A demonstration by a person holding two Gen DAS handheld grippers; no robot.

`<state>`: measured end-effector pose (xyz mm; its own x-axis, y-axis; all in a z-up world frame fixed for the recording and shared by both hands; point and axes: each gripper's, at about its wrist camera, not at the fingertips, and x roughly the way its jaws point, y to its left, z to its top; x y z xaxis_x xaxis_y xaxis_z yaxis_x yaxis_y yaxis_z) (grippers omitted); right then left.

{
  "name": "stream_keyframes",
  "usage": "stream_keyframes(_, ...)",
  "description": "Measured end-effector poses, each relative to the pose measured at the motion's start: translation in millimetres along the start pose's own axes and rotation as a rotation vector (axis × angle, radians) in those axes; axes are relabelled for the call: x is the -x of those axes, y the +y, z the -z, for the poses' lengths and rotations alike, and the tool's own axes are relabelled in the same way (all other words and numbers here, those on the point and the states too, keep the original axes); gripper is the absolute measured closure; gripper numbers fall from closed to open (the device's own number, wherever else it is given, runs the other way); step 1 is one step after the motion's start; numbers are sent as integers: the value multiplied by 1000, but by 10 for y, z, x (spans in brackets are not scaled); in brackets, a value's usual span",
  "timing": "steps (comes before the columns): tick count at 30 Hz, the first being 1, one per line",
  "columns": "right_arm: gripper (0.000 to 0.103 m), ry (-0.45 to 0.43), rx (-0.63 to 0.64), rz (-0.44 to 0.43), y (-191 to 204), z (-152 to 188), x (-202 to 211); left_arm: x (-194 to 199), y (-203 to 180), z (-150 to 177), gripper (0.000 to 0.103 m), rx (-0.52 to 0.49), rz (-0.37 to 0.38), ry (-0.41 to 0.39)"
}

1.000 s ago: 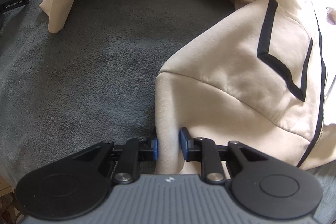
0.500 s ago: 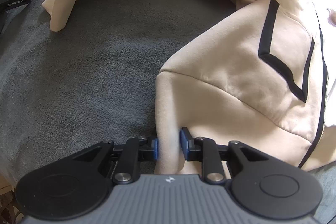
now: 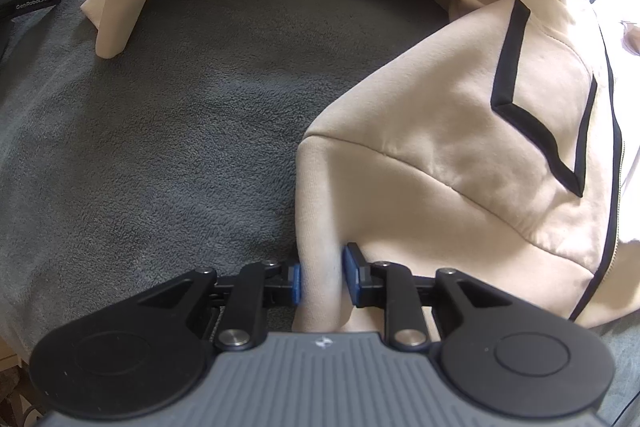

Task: Fold clothes
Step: 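Pull the hoodie hem with the left tool to straighten it while the right tool folds the front panel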

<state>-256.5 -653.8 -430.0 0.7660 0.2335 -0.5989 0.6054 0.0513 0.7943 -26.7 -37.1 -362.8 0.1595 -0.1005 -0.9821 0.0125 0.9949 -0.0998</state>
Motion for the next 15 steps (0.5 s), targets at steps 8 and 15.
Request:
stream_keyframes(8,99,-124,244,105,556,402,739,231,-44,59,97,-19,44,-31)
stream_keyframes(15,100,-133,295,305,628,783,1432,592,5,165,97,9,140,-12)
